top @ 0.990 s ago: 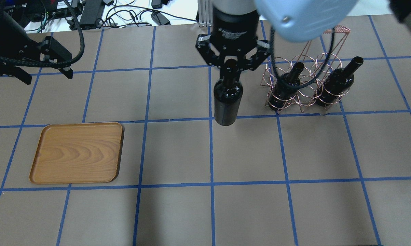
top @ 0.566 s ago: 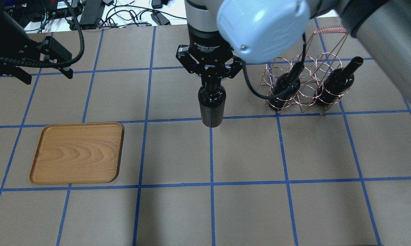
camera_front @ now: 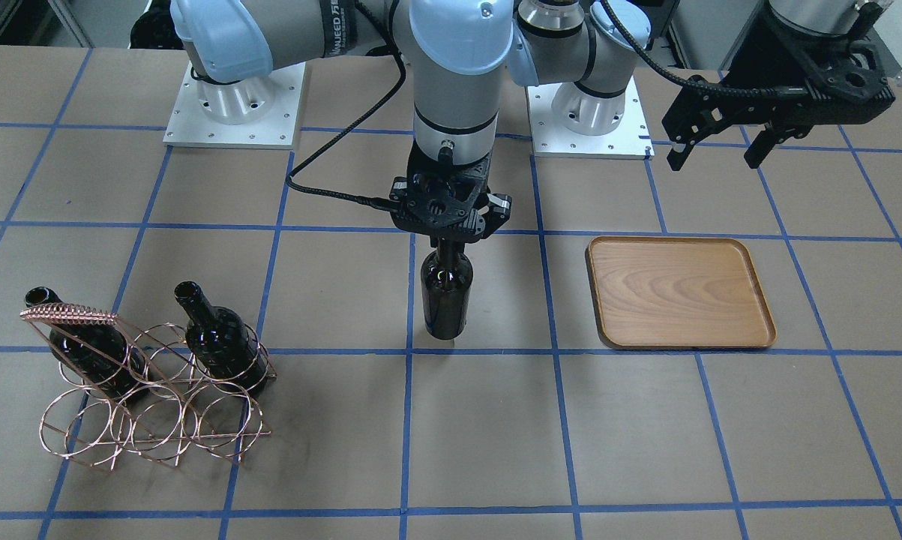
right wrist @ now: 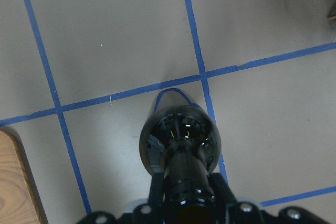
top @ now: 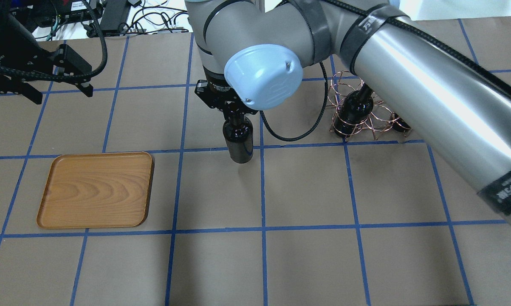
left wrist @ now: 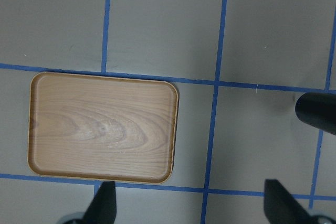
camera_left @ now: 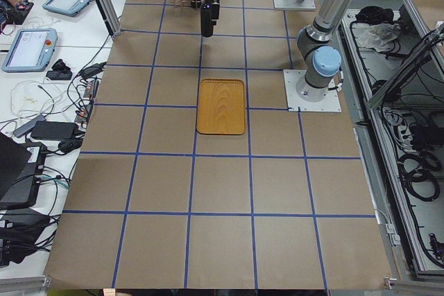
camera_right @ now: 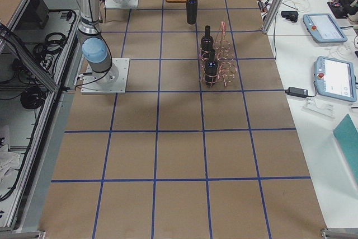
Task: Take wine from basket and place on tray
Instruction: 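Carry the bottle with the right gripper toward the tray and stand it upright, then open the right gripper and lift it away while the left arm moves in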
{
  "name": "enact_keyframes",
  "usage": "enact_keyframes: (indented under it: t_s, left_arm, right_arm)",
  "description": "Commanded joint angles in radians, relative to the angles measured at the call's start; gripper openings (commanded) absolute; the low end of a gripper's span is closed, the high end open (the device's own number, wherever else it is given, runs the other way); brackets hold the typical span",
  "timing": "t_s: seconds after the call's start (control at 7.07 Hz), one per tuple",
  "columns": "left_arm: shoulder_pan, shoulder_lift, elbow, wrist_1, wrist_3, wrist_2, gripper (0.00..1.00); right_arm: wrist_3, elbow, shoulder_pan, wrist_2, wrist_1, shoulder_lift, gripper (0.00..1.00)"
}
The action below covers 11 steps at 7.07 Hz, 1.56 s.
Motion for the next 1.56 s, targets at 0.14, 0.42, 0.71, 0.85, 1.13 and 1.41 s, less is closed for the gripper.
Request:
enact_keyframes:
  t_s: [0.14,0.42,0.71,0.85,1.13,1.41]
  left_arm:
    - [-0.001,0.004,0.000,-0.004,0.001,0.001,1.00]
    - [-0.001,0.001,0.000,-0.004,-0.002,-0.003,1.00]
    - [-0.029,-0.019,0.003,0.006,-0.099,-0.003,1.00]
    - [-0.061,-0.025,0.003,0.016,-0.105,0.001,1.00]
    - [-0.108,-0.036,0.008,0.070,-0.182,-0.011,1.00]
    - [-0.255,-0.093,0.018,0.158,-0.319,0.000,1.00]
  right_arm:
    - [0.002,0.014,0.004,0.001,-0.003,0.016,0.14]
    - [-0.004,0.014,0.005,-0.006,0.002,0.018,0.41]
    - [-0.070,0.005,-0.013,0.004,-0.003,0.001,1.00]
    - [-0.116,0.002,-0.040,0.027,0.002,-0.017,1.00]
    - [-0.322,-0.009,-0.172,0.023,0.093,-0.103,1.00]
    - [-0.552,-0.002,-0.372,-0.038,0.265,-0.212,1.00]
